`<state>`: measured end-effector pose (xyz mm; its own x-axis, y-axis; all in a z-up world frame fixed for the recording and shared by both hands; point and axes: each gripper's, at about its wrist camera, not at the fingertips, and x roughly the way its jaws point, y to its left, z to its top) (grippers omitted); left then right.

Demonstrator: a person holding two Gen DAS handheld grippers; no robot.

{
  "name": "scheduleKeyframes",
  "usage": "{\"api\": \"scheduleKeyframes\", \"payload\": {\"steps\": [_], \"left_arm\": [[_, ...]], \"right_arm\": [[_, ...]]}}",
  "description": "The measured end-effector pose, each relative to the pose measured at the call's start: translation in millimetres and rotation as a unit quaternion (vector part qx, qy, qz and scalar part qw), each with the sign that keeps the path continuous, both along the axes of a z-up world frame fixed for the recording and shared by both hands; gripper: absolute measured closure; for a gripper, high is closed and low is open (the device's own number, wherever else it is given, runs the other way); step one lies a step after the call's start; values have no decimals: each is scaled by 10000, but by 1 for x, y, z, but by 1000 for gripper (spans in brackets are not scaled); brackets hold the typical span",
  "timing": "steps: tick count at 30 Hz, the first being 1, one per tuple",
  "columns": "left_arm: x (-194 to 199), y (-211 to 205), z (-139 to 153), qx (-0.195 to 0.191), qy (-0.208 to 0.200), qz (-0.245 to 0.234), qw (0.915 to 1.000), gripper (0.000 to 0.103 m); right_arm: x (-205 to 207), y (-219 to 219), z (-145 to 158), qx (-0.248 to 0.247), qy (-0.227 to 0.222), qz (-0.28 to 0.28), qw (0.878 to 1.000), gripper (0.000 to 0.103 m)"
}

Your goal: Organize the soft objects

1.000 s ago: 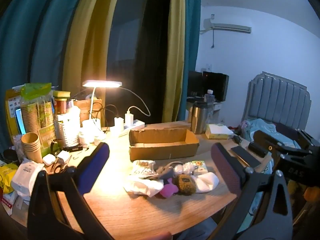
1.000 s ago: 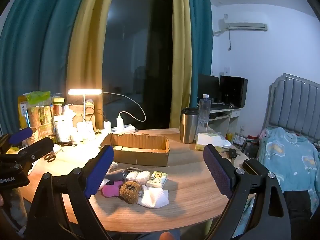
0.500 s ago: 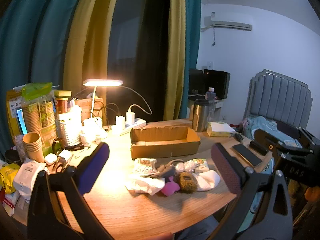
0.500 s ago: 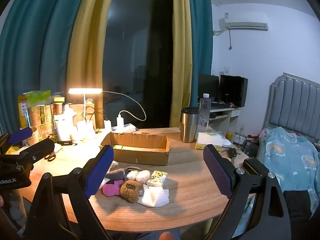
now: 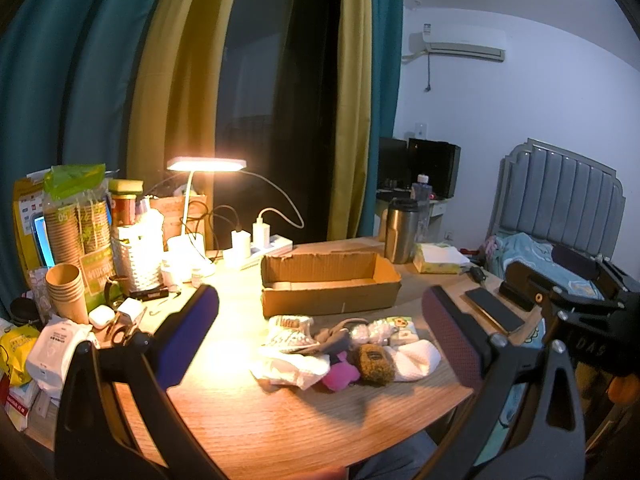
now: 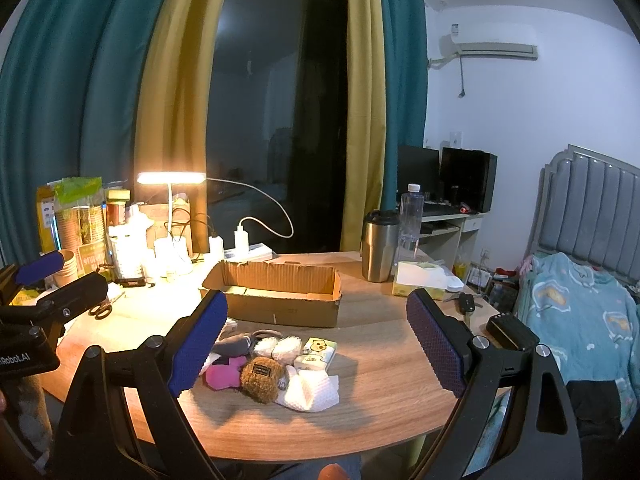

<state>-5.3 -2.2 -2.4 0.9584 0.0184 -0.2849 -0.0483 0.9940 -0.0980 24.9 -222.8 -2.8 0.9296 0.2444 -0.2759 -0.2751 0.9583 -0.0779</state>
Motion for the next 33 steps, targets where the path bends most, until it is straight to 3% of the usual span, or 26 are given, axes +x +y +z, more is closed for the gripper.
{"api": "scheduleKeyframes", "payload": {"steps": [33], "left_arm": [[0, 1, 0, -13, 18, -3, 10000, 1]], "right_arm": [[0, 3, -4, -29, 42, 7, 10000, 10]]}}
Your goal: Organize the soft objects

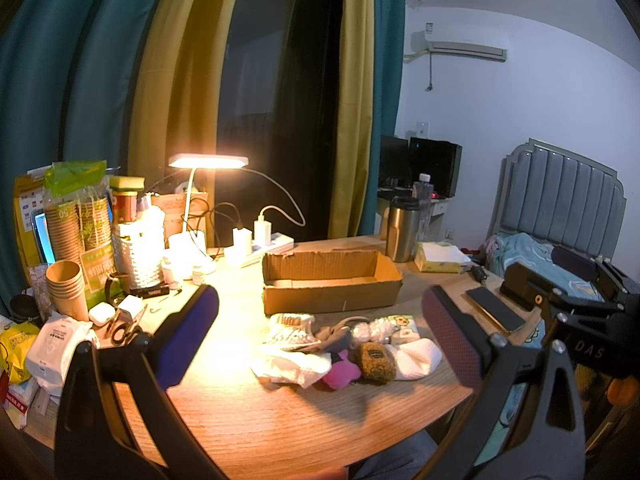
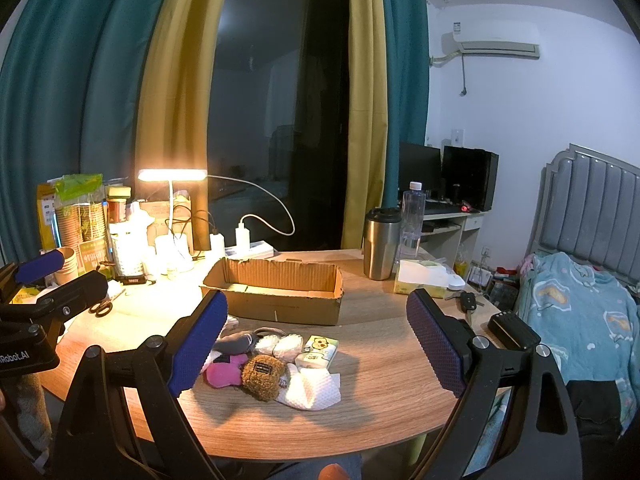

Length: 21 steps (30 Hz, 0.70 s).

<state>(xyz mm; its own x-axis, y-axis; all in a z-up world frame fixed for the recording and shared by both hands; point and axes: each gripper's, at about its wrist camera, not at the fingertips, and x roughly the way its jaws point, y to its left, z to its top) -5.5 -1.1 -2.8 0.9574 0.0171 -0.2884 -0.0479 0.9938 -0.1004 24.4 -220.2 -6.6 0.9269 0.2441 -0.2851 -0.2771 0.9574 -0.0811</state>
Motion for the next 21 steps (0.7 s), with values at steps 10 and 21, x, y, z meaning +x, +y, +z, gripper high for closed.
{"api": "scheduleKeyframes", "payload": {"steps": [10, 21], "left_arm": [[0, 0, 0, -4, 6, 0, 10000, 1], [-1, 1, -1, -3, 15, -2, 10000, 1]], "right_arm": [[-1, 0, 0, -13, 7, 5, 10000, 10], [1, -1, 3, -9, 13, 4, 10000, 10]]}}
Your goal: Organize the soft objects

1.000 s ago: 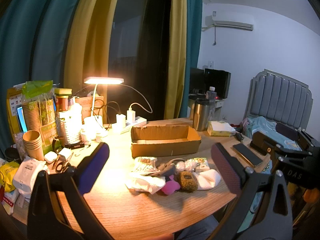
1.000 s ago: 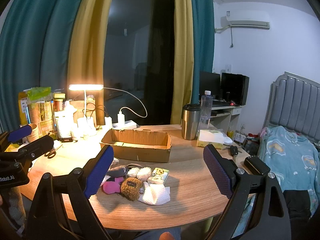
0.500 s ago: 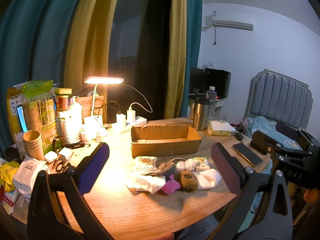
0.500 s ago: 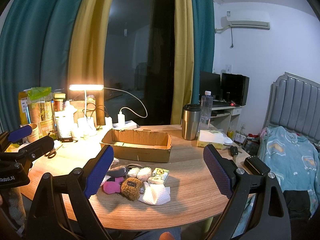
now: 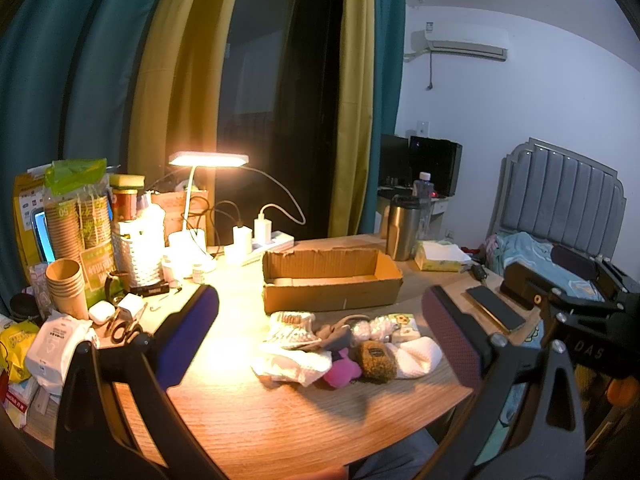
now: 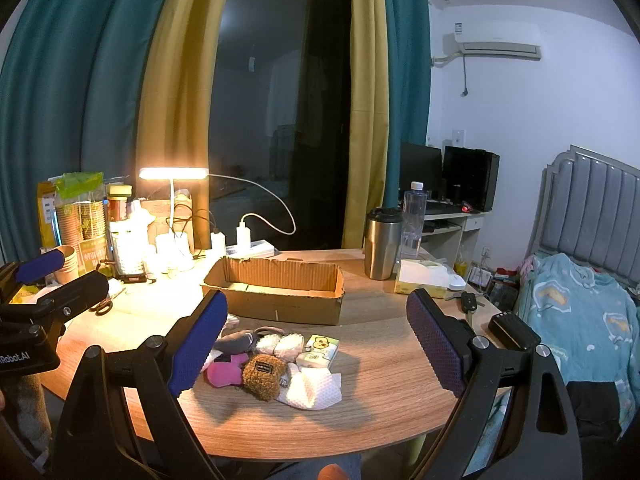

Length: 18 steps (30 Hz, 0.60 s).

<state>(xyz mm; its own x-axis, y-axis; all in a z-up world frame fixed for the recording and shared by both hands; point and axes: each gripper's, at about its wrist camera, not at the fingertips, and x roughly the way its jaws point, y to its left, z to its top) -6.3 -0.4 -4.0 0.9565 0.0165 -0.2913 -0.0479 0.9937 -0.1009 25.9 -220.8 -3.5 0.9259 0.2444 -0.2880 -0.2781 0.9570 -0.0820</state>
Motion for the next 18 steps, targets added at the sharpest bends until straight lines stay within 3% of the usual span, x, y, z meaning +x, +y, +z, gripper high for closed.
{"api": "scheduleKeyframes", "payload": {"steps": [7, 18], "left_arm": [[8, 4, -18, -20, 203, 7, 9998, 1], [67, 21, -72, -90, 1282, 134, 9916, 1]], "right_arm": [[6, 2, -16, 9, 82, -49, 10000, 10], [69, -6, -61, -128, 970, -257, 9949, 10]]}}
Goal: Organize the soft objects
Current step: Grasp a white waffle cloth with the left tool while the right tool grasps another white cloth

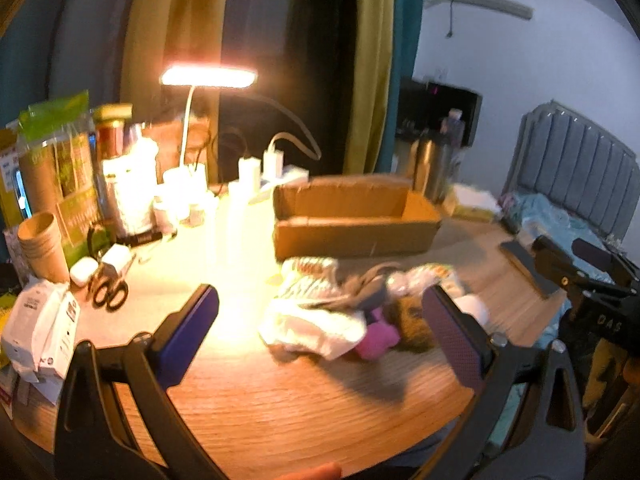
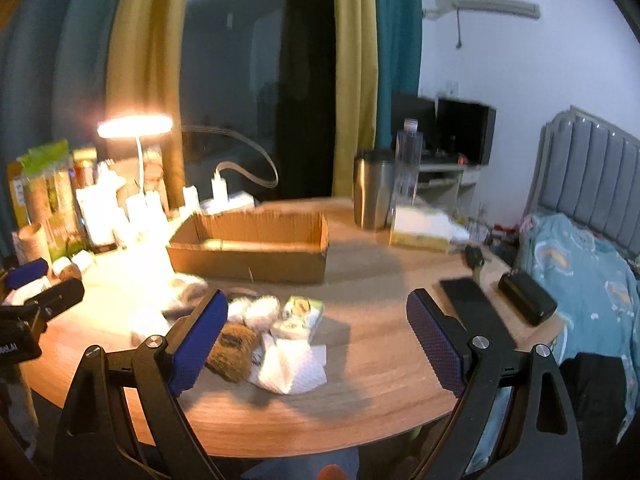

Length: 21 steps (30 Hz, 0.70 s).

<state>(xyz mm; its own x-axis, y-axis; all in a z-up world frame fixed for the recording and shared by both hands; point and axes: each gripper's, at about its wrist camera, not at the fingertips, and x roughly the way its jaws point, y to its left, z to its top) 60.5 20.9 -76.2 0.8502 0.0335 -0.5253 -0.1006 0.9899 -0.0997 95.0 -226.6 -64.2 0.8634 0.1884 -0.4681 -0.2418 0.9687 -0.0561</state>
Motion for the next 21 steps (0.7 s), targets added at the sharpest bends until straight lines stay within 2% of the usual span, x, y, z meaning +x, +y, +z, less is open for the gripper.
{"api": "scheduleKeyframes", "payload": {"steps": [6, 11, 18, 21], "left_arm": [[37, 4, -34, -40, 685, -50, 9976, 1], [62, 4, -54, -17, 1067, -97, 9942, 1], [96, 9, -82, -188, 1638, -226, 9861, 3], [103, 10, -90, -293, 1822, -300, 9824, 11]], "right_arm": [[28, 5, -37, -141, 623, 116, 9979, 10], [55, 12, -64, -159, 1086, 228, 9937, 10], [85, 10, -94, -152, 1485, 220, 9885, 10], [91, 11, -101, -147, 1611, 280, 9864, 22]]}}
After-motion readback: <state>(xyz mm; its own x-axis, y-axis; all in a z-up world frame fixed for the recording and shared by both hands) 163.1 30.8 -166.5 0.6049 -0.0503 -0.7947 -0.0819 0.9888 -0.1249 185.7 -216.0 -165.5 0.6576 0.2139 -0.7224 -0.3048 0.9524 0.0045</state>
